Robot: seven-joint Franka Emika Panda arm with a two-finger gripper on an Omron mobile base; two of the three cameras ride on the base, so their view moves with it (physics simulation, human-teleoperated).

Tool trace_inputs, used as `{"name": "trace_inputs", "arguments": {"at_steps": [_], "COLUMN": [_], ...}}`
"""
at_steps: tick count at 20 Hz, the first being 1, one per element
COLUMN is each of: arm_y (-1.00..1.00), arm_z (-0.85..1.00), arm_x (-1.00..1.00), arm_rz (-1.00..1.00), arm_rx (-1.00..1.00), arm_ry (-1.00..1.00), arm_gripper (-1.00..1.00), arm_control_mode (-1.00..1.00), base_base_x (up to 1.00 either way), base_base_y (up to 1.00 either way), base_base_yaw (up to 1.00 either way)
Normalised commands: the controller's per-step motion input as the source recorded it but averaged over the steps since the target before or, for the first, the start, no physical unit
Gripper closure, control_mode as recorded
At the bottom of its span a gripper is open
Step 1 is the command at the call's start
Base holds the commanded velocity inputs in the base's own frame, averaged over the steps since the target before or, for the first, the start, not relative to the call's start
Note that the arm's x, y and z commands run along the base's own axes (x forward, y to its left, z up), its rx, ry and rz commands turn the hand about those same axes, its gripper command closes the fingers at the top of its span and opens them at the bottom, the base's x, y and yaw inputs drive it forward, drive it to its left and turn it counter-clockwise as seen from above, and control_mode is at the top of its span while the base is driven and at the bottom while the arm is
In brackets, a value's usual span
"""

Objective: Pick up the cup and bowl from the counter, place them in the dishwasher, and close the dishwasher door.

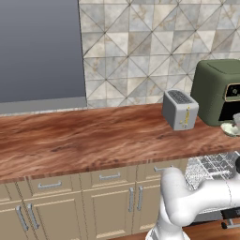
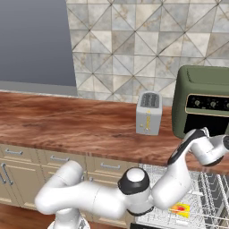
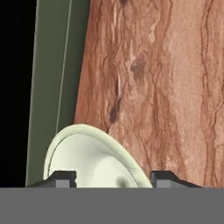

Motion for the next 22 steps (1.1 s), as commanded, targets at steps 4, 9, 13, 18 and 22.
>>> {"name": "trace_inputs", "arguments": {"at_steps": [4, 9, 13, 18, 22], "arm_y": [0.00, 0.00, 0.00, 0.00, 0.00], "arm_z": [-0.33, -0.25, -0.22, -0.08, 0.00], "arm_x": [0.27, 0.00, -0.59, -0.82, -0.75], "arm_rz": [0.00, 0.00, 0.00, 0.00, 0.00], "arm_rx": [0.08, 0.09, 0.03, 0.00, 0.00], "arm_ry": [0.01, 0.00, -0.01, -0.06, -0.11], "arm_gripper": [1.00, 1.00, 1.00, 1.00, 1.00], "arm_control_mode": [-1.00, -1.00, -1.00, -1.00, -1.00], "base_base_x": [0.00, 0.00, 0.00, 0.00, 0.00], "base_base_y": [0.00, 0.00, 0.00, 0.00, 0.00], "base_base_yaw": [0.00, 0.00, 0.00, 0.00, 0.00]}}
